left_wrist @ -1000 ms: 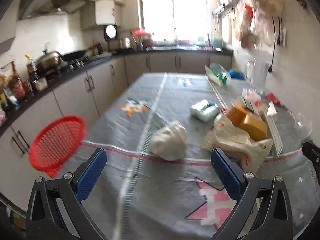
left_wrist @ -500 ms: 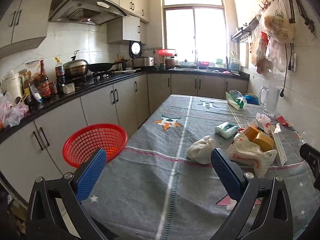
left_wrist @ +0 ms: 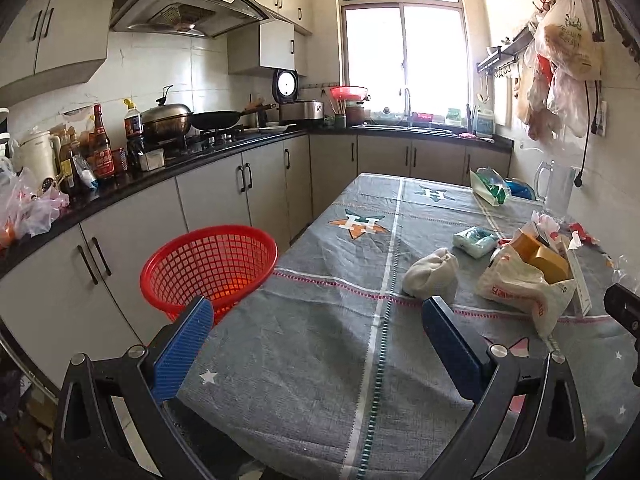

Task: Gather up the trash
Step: 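Move both tools over the table toward the white cloth bundle and clear cup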

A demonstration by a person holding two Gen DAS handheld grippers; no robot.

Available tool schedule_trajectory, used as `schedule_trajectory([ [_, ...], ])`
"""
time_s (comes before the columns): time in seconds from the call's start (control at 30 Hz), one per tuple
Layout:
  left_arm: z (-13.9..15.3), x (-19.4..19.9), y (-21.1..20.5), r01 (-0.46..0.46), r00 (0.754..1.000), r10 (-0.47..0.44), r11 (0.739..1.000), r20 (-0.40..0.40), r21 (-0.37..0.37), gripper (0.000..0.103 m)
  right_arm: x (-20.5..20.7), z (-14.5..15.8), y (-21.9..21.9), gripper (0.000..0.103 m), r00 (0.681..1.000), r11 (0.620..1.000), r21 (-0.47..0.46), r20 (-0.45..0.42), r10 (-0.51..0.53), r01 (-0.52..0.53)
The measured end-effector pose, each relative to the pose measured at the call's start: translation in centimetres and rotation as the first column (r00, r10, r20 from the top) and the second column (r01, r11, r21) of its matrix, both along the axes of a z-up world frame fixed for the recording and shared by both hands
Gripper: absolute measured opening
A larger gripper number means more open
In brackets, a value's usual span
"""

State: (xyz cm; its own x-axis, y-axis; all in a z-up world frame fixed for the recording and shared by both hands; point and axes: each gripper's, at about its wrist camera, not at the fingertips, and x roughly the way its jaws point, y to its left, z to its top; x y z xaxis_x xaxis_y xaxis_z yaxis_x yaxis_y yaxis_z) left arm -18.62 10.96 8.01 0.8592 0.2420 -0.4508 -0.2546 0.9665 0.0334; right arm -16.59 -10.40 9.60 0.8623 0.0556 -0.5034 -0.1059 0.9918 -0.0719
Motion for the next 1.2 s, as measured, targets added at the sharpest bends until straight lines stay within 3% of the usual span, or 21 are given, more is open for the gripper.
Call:
schedule_trajectory([
  [1.2, -0.7, 0.4, -0.1, 0.006, 1.000, -0.006, 1.000, -0.015, 0.010, 0.103, 0.4, -1.7, 2.1, 0.103, 0.996, 0.997, -0.040, -0.053, 0.065, -0.067],
])
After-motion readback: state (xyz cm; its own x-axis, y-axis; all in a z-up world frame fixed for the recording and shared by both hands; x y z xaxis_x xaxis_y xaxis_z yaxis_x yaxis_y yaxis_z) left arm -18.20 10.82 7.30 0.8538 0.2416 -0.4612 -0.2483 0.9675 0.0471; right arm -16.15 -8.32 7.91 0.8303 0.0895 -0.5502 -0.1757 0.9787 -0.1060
